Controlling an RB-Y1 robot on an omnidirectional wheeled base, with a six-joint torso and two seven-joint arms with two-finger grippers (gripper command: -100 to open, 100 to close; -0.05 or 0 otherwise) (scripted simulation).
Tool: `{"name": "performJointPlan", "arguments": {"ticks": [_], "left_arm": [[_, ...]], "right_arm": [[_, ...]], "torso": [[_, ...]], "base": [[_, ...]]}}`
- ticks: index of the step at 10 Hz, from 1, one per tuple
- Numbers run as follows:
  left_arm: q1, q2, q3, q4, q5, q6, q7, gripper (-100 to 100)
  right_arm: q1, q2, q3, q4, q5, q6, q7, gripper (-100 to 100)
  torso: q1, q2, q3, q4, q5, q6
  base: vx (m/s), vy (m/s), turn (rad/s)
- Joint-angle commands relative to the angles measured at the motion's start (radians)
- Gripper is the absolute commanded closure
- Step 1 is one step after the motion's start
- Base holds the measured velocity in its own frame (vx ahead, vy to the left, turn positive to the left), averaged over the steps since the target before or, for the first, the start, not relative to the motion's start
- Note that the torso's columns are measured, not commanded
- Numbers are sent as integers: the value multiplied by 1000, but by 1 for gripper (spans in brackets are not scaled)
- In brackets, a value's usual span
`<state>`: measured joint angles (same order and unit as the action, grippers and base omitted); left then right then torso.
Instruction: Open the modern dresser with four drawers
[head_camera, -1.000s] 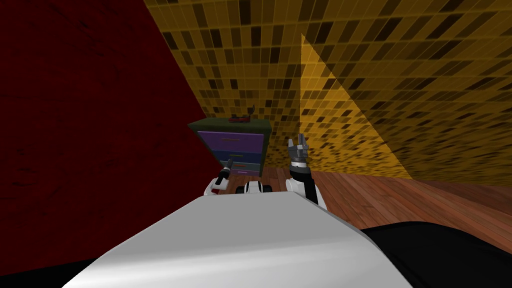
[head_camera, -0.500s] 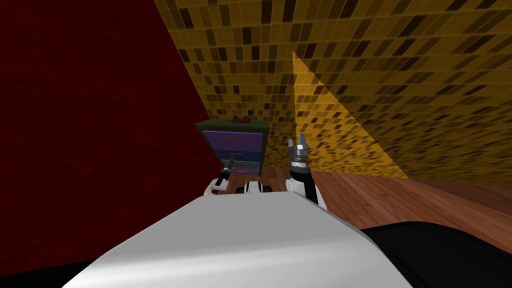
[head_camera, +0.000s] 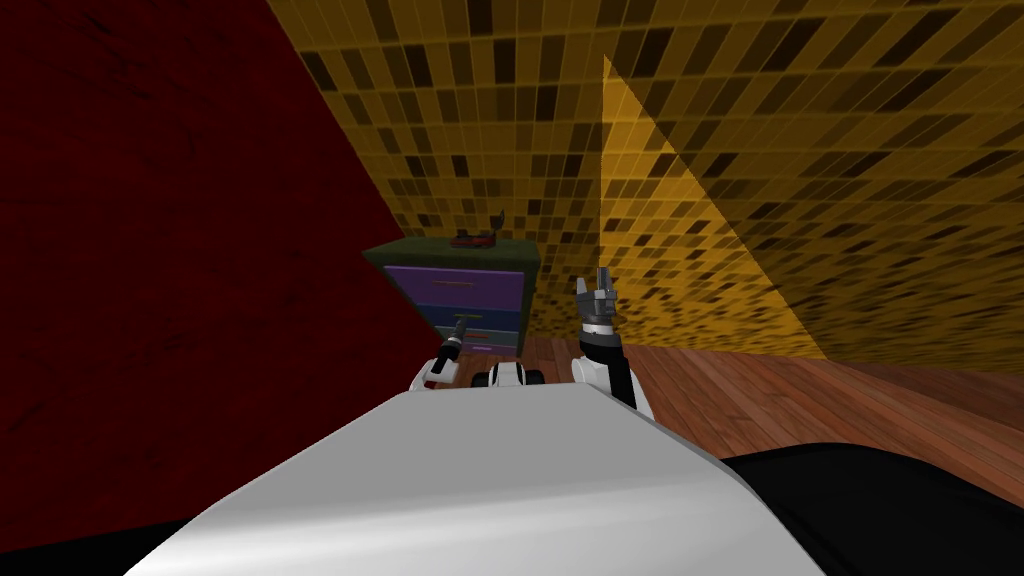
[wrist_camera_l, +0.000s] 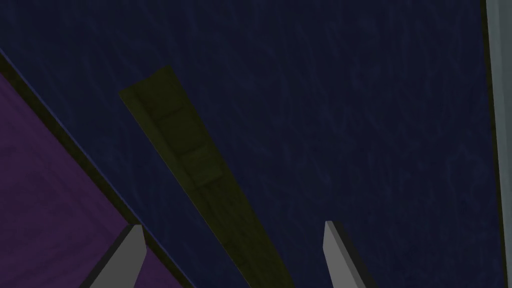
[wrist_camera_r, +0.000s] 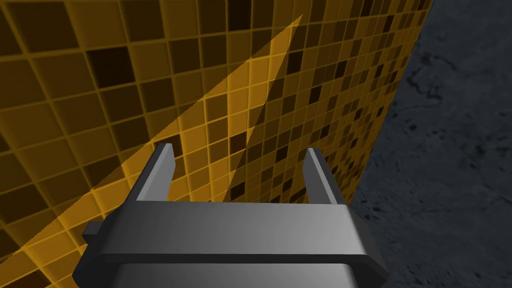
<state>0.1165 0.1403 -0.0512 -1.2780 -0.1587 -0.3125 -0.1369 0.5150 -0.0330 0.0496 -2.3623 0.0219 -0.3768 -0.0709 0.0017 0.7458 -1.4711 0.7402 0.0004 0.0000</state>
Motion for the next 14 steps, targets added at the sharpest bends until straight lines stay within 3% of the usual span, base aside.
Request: {"name": "performJointPlan", "arguments": {"ticks": [1,6,7,12,14], "left_arm": [[7,3,-5,-13,0,7,3,100],[19,10,-14,-37,-1,21,8,100],[13,7,-10,-29,-1,20,6,-100],[2,2,-2,-13,-1,15,2,-100],[-37,28,25,29,13,13,17,-100]], "right_arm": [[0,0,0,0,0,0,0,0],[0,0,0,0,0,0,0,0],[0,0,0,0,0,0,0,0],[0,0,0,0,0,0,0,0],[0,0,0,0,0,0,0,0]], "torso": [[-1,-3,-2,-1,0,0],[-2,-9,-5,-2,0,0],[-3,-15,-9,-4,-1,0],[-3,-8,-5,-2,-1,0],[-1,0,0,0,0,0]], "base": [[-79,2,16],[-169,24,13],[72,-23,-17],[162,-43,-12],[36,-44,-116]]}}
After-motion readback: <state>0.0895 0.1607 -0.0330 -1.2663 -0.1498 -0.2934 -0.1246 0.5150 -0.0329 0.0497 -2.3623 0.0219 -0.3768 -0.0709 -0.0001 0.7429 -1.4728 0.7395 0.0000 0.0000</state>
